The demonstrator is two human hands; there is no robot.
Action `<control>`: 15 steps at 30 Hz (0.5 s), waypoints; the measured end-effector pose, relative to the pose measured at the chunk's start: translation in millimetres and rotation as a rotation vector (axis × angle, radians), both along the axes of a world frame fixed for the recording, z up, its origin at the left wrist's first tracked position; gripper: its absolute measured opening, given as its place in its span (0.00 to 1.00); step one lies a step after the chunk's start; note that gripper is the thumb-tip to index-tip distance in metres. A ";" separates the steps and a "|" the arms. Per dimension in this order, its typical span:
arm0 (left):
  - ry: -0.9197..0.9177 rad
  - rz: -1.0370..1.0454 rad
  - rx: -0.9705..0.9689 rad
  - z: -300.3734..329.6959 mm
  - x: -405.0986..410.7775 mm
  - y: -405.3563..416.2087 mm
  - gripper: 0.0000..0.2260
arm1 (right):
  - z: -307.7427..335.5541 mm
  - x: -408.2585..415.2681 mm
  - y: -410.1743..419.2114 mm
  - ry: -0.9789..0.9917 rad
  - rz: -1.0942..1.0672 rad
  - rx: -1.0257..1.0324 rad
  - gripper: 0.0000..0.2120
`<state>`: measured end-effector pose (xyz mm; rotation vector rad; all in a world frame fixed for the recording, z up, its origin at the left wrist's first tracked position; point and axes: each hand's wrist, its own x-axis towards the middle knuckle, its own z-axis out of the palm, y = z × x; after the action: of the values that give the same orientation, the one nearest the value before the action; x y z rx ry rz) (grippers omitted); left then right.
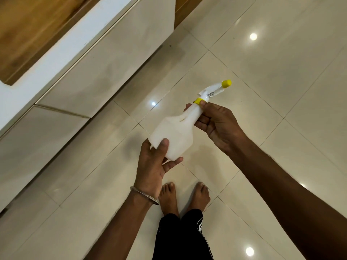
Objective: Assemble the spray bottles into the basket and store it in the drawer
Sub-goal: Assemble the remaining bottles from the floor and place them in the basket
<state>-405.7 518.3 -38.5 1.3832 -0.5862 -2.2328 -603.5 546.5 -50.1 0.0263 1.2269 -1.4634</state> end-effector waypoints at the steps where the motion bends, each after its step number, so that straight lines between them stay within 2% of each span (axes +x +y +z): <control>1: -0.034 0.005 -0.065 1.5 -2.4 2.0 0.29 | 0.2 0.7 -1.3 -0.002 -0.010 -0.005 0.09; 5: -0.218 -0.028 -0.387 7.2 -10.1 11.8 0.33 | 2.6 3.9 -6.7 -0.020 -0.065 -0.021 0.09; 11: -0.376 -0.066 -0.719 5.5 -14.7 25.0 0.42 | 5.1 10.1 -10.0 -0.044 -0.121 -0.033 0.11; 13: -0.421 -0.090 -0.789 2.7 -14.5 29.0 0.43 | 5.4 12.1 -10.6 -0.040 -0.115 -0.047 0.11; 15: -0.415 -0.092 -0.765 3.9 -14.3 29.2 0.42 | 6.0 11.3 -9.9 -0.024 -0.085 -0.062 0.11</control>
<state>-419.9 547.5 -34.6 1.3845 -1.4775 -1.4880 -592.2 536.6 -44.1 0.0546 1.1722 -1.5703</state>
